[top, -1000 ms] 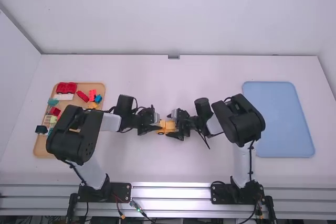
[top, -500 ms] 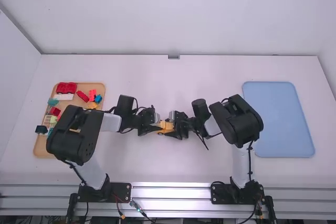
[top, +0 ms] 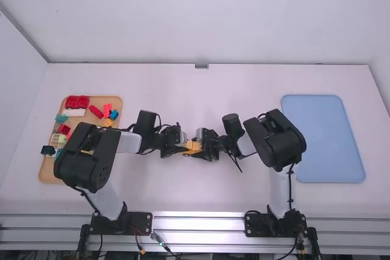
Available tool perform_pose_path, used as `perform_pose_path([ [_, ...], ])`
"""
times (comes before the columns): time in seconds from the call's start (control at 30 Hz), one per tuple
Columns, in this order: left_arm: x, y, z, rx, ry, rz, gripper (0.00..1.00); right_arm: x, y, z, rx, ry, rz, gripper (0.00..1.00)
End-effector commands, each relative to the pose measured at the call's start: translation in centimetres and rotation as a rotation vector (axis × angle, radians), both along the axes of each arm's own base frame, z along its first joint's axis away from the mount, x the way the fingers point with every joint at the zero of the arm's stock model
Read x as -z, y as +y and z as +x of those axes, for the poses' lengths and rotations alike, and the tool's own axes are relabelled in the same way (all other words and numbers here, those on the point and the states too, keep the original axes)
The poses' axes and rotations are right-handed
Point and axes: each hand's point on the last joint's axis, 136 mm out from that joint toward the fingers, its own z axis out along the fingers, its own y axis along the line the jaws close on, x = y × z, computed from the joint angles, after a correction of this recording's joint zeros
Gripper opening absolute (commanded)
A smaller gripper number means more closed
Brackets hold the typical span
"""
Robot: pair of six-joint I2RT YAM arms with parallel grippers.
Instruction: Assemble lego blocks to make yellow taxi
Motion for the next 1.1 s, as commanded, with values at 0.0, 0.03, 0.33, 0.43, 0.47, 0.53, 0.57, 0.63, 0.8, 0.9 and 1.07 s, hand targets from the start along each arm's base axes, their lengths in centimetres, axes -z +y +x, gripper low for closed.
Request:
perform_pose_path([
  [0.0,0.3,-0.5,-0.9,0.036,-0.013,0.025,0.19,1.0,-0.1,-0.5,-0.018,0.017,-0.034,0.59],
  [0.03,0.4,-0.4,-1.1,0.049,-0.021,0.031,0.19,1.0,-0.1,-0.7,-0.033,0.02,-0.031,0.59],
  [0.33,0.2,-0.2,-0.8,0.044,-0.005,0.044,0.17,0.8,0.2,-1.2,-0.074,0.021,-0.021,0.6],
  [0.43,0.5,-0.2,-0.7,0.042,-0.01,0.068,0.19,0.8,0.2,-1.3,-0.079,0.013,-0.021,0.6],
  [0.47,0.6,-0.2,-0.7,0.039,-0.01,0.075,0.21,0.7,0.2,-1.3,-0.081,0.012,-0.018,0.6],
  [0.53,0.7,-0.1,-0.8,0.039,-0.007,0.08,0.25,0.7,0.2,-1.2,-0.079,0.013,-0.019,0.6],
  [0.57,0.7,-0.1,-0.8,0.039,-0.005,0.08,0.29,0.7,0.2,-1.2,-0.078,0.015,-0.019,0.6],
  [0.63,0.7,-0.2,-0.9,0.043,-0.004,0.073,0.51,0.7,0.2,-1.2,-0.077,0.015,-0.019,0.62],
  [0.8,-0.5,-0.5,-0.7,0.057,-0.021,0.016,0.99,0.7,0.2,-1.2,-0.077,0.014,-0.02,0.63],
  [0.9,-2.5,-0.4,-0.1,0.028,-0.013,-0.031,0.99,0.7,0.2,-1.1,-0.075,0.013,-0.021,0.63],
  [1.07,-5.8,0.2,0.7,-0.039,-0.023,-0.055,0.86,0.7,0.2,-1.1,-0.076,0.012,-0.02,0.63],
])
